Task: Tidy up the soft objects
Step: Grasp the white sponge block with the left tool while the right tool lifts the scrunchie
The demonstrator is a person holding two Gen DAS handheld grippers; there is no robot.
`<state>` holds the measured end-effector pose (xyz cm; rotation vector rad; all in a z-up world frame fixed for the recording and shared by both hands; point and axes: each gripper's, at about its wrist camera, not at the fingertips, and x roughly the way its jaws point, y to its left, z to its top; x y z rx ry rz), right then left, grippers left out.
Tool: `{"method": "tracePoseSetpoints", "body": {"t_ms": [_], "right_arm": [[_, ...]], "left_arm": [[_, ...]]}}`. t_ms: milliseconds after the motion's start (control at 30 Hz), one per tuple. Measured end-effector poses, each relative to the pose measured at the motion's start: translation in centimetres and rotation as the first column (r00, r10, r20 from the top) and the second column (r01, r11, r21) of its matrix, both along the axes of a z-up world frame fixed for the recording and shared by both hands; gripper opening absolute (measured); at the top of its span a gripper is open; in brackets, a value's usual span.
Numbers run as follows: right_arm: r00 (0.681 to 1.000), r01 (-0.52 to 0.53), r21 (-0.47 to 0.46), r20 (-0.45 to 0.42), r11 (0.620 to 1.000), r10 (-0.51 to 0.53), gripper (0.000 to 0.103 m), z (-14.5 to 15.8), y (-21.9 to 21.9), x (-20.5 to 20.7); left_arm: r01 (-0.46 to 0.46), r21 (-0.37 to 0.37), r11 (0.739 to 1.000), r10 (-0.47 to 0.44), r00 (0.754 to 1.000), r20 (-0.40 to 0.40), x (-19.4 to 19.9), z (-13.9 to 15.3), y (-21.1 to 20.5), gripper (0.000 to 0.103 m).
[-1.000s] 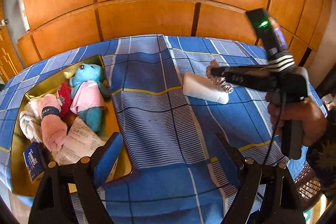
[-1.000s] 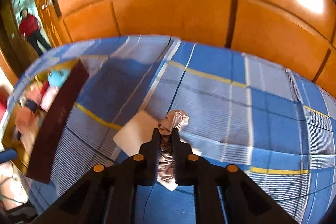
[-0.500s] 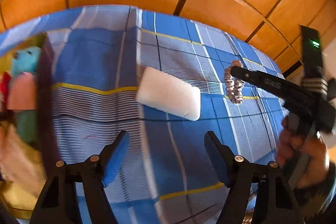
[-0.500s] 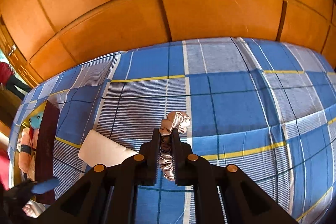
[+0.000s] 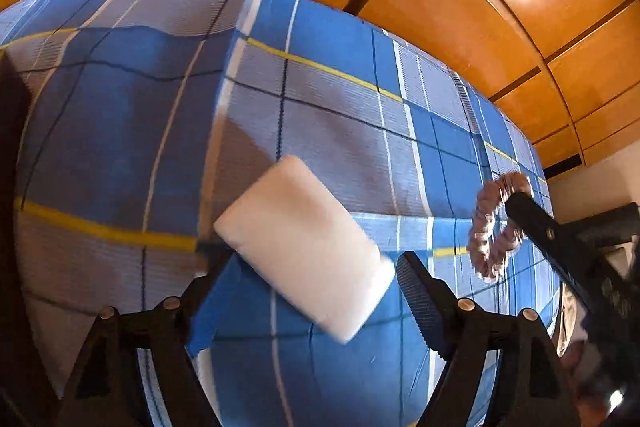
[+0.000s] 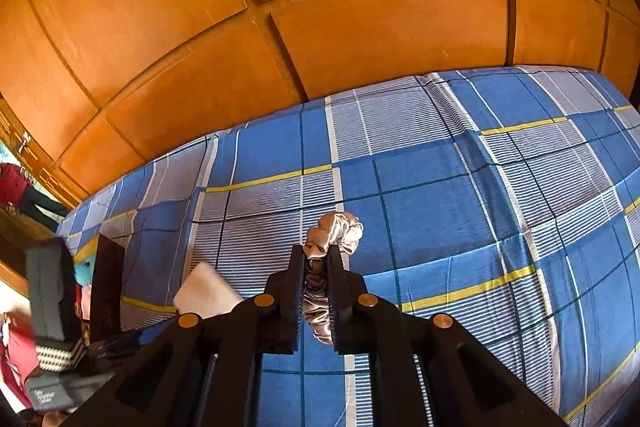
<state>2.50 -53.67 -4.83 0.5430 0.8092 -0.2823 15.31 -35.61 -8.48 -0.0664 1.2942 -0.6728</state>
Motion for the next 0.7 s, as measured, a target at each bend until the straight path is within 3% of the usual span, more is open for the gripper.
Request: {"method": "tracePoseSetpoints", "body": {"t_ms": [267,467,567,633,700], "right_arm": [[0.998,0.062,0.002,-0.001,0.998,-0.062,0.009,0.1,-1.1,-0.5],[0.994,0.093,-0.008,-0.049,0.996,-0.093,0.01,-0.8,-1.7,-0.4],[0.992,0.089,-0.016,-0.093,0.996,-0.09,0.01,-1.6,-1.9,0.0],[0.99,0.075,0.001,-0.118,0.997,-0.074,0.01,-2.4,-1.9,0.4],[0.988,0.052,0.015,-0.144,0.999,-0.049,0.01,-3.1,-1.8,0.8]], "left_arm": [[0.066,0.115,0.991,-0.074,0.995,0.067,0.4,0.5,-4.1,0.087],[0.123,0.244,0.962,-0.163,0.976,0.147,-0.9,-0.6,-6.5,0.087],[0.168,0.301,0.939,-0.247,0.937,0.247,-2.4,-0.8,-6.5,0.077],[0.194,0.264,0.945,-0.264,0.927,0.265,-2.8,-0.5,-5.3,0.068],[0.21,0.244,0.947,-0.273,0.926,0.263,-3.3,-0.1,-4.2,0.065]]}}
